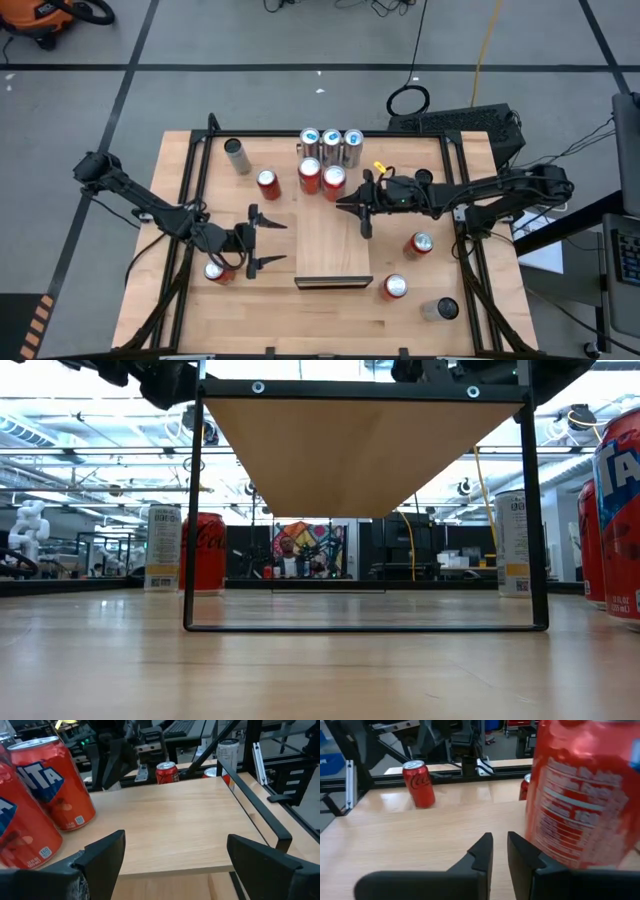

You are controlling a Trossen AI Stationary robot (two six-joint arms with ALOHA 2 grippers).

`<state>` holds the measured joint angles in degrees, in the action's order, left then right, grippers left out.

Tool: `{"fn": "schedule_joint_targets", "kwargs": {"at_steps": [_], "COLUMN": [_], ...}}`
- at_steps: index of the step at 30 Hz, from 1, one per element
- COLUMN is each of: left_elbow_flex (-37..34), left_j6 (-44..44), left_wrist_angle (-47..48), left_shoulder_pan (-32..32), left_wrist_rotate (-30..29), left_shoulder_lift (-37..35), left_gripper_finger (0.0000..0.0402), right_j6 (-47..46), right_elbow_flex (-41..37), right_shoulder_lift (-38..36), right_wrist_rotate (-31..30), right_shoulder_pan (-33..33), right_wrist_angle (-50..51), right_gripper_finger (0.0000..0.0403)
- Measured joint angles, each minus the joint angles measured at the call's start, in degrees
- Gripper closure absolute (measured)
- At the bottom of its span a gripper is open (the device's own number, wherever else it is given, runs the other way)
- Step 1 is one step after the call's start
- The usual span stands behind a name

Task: Place canned beverage on shelf
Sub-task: Put the top red soda can on the shelf aligned with the other red soda can

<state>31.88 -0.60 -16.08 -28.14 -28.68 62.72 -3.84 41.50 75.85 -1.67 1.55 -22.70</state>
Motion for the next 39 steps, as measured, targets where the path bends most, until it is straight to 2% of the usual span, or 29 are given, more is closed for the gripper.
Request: {"fn": "schedule_joint_targets", "kwargs": {"at_steps": [8,39], "left_elbow_flex": [0.0,-0.04], "left_j6": [0.15,-0.22], "left_wrist_angle": [0.08,0.58], "left_shoulder_pan": [0.0,0.0], "left_wrist_rotate": [-0.01,0.0], "left_shoulder_lift": [0.0,-0.02], "left_gripper_finger": [0.0055,0.0055], "right_j6": [0.21,0.2], "right_elbow_flex": [0.0,0.0], "right_shoulder_lift": [-0.07,-0.09], "right_wrist_rotate": [-0.74,-1.79], "right_shoulder_pan": [0.7,3.0], "right_wrist_angle": [0.72,2.86], "right_gripper_finger": [0.0381,0.0381]}}
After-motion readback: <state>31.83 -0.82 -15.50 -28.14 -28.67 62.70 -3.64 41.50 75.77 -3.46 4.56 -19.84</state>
